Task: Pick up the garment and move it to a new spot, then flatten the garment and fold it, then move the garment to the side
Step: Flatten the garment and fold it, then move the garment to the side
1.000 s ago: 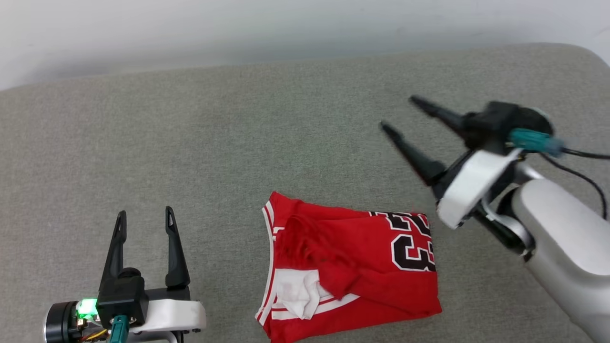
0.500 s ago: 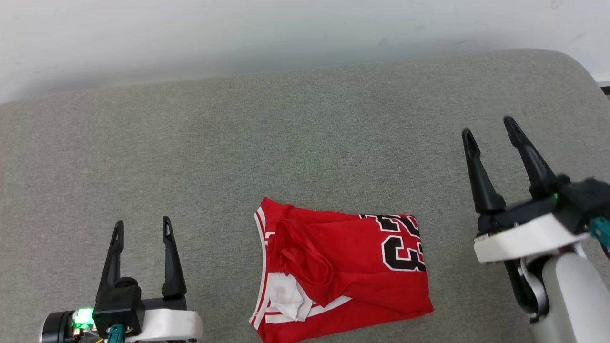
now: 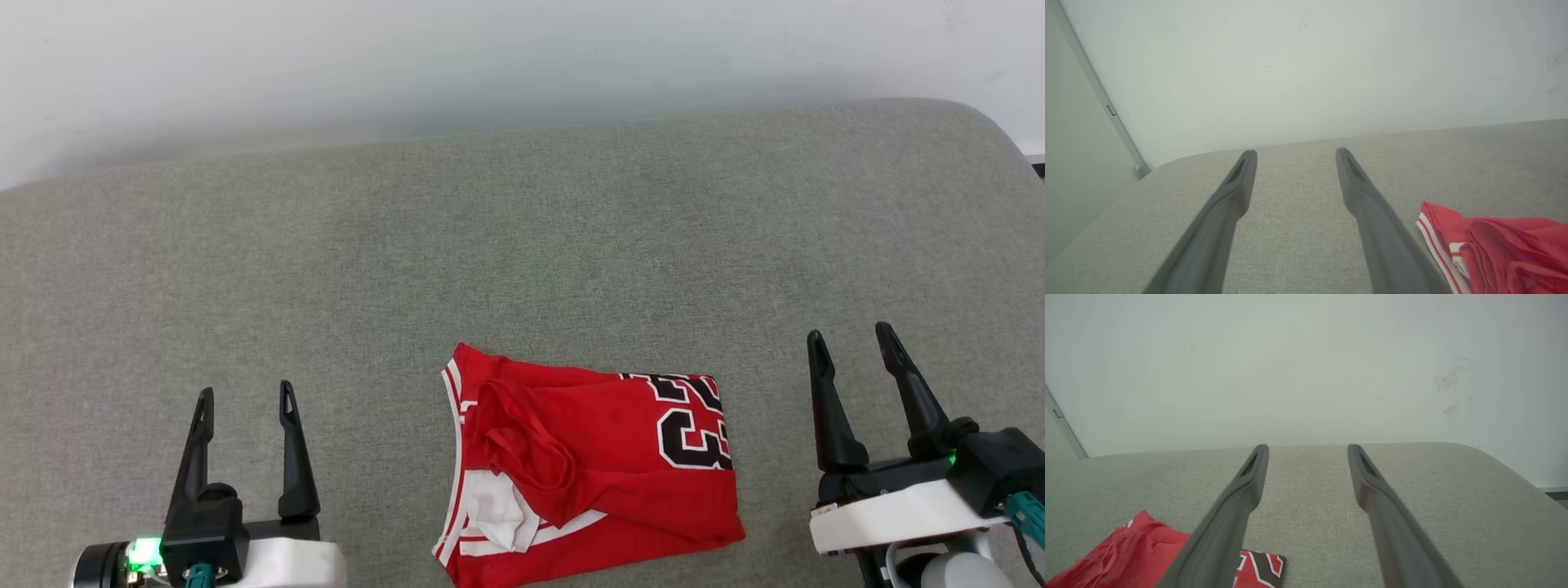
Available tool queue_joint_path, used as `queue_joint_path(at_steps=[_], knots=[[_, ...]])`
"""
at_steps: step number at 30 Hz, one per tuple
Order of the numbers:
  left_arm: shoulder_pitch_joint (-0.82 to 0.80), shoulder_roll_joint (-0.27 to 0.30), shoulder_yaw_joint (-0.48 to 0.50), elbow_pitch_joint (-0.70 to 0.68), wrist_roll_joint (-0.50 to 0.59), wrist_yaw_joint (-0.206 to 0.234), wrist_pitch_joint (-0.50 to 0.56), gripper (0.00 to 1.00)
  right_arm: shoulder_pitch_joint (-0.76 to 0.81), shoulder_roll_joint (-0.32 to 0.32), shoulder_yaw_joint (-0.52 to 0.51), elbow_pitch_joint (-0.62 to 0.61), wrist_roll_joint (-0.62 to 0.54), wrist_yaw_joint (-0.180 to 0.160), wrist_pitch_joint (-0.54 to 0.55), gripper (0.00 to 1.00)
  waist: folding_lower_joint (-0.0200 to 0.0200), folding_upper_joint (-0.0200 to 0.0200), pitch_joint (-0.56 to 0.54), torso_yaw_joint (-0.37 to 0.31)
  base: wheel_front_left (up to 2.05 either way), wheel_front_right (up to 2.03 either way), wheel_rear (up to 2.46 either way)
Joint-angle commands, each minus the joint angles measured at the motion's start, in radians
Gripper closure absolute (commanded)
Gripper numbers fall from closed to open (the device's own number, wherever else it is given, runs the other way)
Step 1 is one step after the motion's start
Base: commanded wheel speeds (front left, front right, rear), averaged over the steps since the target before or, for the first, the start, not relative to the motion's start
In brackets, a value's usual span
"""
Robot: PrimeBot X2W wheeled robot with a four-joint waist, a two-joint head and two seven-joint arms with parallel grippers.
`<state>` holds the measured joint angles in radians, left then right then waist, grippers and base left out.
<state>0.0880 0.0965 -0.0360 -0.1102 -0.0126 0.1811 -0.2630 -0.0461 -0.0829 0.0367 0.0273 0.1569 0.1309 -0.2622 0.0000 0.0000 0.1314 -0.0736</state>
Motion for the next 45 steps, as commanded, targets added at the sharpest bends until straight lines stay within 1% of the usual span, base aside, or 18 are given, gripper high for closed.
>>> queue_joint_path(at_steps=[1,7,10,12,15,16,18,20,22,25,27,29,32,35,38,42,45], knots=[[0.011,0.001,0.001,0.002,0.003,-0.003,-0.002,0.00,0.014,0.009,-0.005,-0.009,-0.001,0.000,-0.003,0.00,0.0000,0.0000,-0.003,0.001,0.00,0.00,0.00],[0.021,0.000,0.002,0.008,0.003,-0.009,-0.002,0.00,-0.017,0.011,-0.019,-0.022,-0.009,0.000,-0.003,0.00,0.0000,0.0000,-0.009,0.002,0.00,0.00,0.00],[0.020,-0.002,0.000,0.012,0.000,-0.013,-0.002,0.00,-0.067,-0.009,-0.036,-0.038,-0.005,0.000,-0.003,0.00,0.0000,0.0000,-0.011,0.005,0.00,0.00,0.00],[0.017,-0.002,0.001,0.014,-0.001,-0.014,-0.002,0.00,-0.112,-0.033,-0.042,-0.051,-0.002,0.000,-0.003,0.00,0.0000,0.0000,-0.011,0.006,0.00,0.00,0.00],[0.013,-0.002,0.003,0.017,-0.004,-0.021,-0.002,0.00,-0.188,-0.088,-0.024,-0.055,0.006,0.000,-0.003,0.00,0.0000,0.0000,-0.009,0.009,0.00,0.00,0.00],[0.011,-0.001,0.004,0.019,-0.004,-0.022,-0.002,0.00,-0.211,-0.114,-0.008,-0.038,0.012,0.000,-0.003,0.00,0.0000,0.0000,-0.009,0.010,0.00,0.00,0.00],[0.007,-0.002,0.003,0.022,-0.005,-0.025,-0.002,0.00,-0.266,-0.170,0.041,-0.013,0.034,0.000,0.032,0.00,0.0000,0.0000,-0.007,0.013,0.00,0.00,0.00],[0.002,-0.003,0.002,0.024,-0.004,-0.029,-0.002,0.00,-0.313,-0.228,0.095,0.016,0.078,0.000,0.112,0.00,0.0000,0.0000,-0.003,0.017,0.00,0.00,0.00],[-0.002,-0.004,0.001,0.025,-0.005,-0.032,-0.002,0.00,-0.348,-0.280,0.150,0.052,0.152,0.000,0.233,0.00,0.0000,0.0000,0.001,0.022,0.00,0.00,0.00],[-0.009,-0.005,0.000,0.028,-0.005,-0.038,-0.002,0.00,-0.382,-0.351,0.221,0.087,0.319,0.000,0.452,0.00,0.0000,0.0000,0.007,0.030,0.00,0.00,0.00],[-0.012,-0.006,0.001,0.029,-0.005,-0.041,-0.002,0.00,-0.385,-0.387,0.247,0.103,0.455,0.000,0.590,0.00,0.0000,0.0000,0.012,0.035,0.00,0.00,0.00],[-0.014,-0.007,0.002,0.030,-0.006,-0.044,-0.002,0.00,-0.376,-0.422,0.258,0.114,0.567,0.000,0.700,0.00,0.0000,0.0000,0.018,0.040,0.00,0.00,0.00],[-0.023,-0.008,0.001,0.032,-0.005,-0.048,-0.002,0.00,-0.339,-0.446,0.276,0.134,0.728,0.000,0.838,0.00,0.0000,0.0000,0.029,0.050,0.00,0.00,0.00],[-0.035,-0.009,0.000,0.033,-0.004,-0.057,-0.002,0.00,-0.315,-0.470,0.288,0.145,0.834,0.000,0.921,0.00,0.0000,0.0000,0.043,0.062,0.00,0.00,0.00],[-0.046,-0.010,-0.002,0.034,-0.002,-0.060,-0.002,0.00,-0.291,-0.470,0.309,0.165,0.892,0.000,0.959,0.00,0.0000,0.0000,0.062,0.074,0.00,0.00,0.00],[-0.068,-0.010,-0.003,0.038,0.002,-0.068,-0.002,0.00,-0.287,-0.448,0.351,0.197,0.936,0.000,0.981,0.00,0.0000,0.0000,0.089,0.090,0.00,0.00,0.00],[-0.088,-0.011,-0.003,0.040,0.001,-0.072,-0.002,0.00,-0.293,-0.428,0.393,0.217,0.946,0.000,0.966,0.00,0.0000,0.0000,0.110,0.103,0.00,0.00,0.00]])
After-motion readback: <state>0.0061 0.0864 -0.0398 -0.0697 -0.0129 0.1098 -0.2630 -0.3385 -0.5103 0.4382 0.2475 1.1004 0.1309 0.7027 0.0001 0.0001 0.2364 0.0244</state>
